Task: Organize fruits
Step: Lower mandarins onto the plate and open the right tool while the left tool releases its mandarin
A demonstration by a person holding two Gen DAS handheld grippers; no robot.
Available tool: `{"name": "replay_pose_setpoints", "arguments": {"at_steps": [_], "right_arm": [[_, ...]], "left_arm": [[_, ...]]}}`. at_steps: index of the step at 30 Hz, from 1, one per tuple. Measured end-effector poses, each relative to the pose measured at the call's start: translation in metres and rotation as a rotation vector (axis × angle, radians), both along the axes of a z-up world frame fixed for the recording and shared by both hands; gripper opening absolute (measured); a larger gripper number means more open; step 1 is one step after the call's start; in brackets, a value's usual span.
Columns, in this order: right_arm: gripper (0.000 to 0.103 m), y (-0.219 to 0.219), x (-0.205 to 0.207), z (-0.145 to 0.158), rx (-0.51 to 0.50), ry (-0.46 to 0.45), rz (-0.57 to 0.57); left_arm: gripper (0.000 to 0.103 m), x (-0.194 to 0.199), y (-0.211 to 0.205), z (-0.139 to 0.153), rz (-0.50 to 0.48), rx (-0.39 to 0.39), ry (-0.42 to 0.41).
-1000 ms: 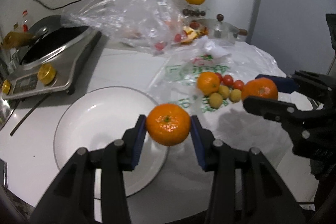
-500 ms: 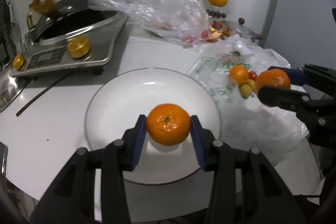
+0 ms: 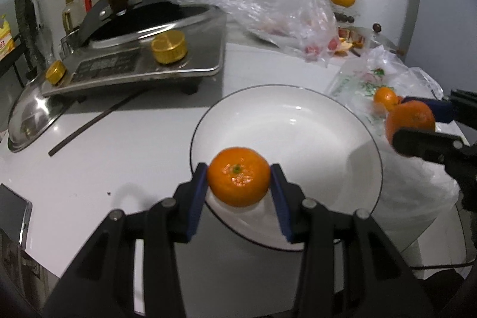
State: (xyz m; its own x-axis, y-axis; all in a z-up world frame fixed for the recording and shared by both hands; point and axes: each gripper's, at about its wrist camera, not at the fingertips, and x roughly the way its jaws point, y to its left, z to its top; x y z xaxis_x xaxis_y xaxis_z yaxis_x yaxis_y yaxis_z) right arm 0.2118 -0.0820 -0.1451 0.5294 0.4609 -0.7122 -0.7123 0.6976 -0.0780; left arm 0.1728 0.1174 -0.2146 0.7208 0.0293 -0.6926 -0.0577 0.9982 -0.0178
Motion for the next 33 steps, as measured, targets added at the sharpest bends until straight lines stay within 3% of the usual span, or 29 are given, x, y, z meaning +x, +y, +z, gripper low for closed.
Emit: {"name": "replay_pose_setpoints", "arguments": {"at_steps": [10, 13, 26, 33], "right_arm": [[0.047, 0.017, 0.003, -0.008, 0.001, 0.023, 0.013], [0.047, 0.021, 0.004, -0.010, 0.000, 0.036, 0.018], [0.047, 0.050, 0.004, -0.028, -0.008, 0.086, 0.064], [0.047, 0.071, 0.002, -0.041, -0.017, 0.119, 0.107]], "left_arm": [[0.044, 0.005, 0.005, -0.001, -0.033, -0.038, 0.011], [0.053, 0.003, 0.006, 0.003, -0.042, -0.052, -0.005], [0.054, -0.015, 0.027, 0.024, -0.008, -0.067, -0.094], [0.054, -0.022, 0.037, 0.016, 0.011, -0.060, -0.082]]}}
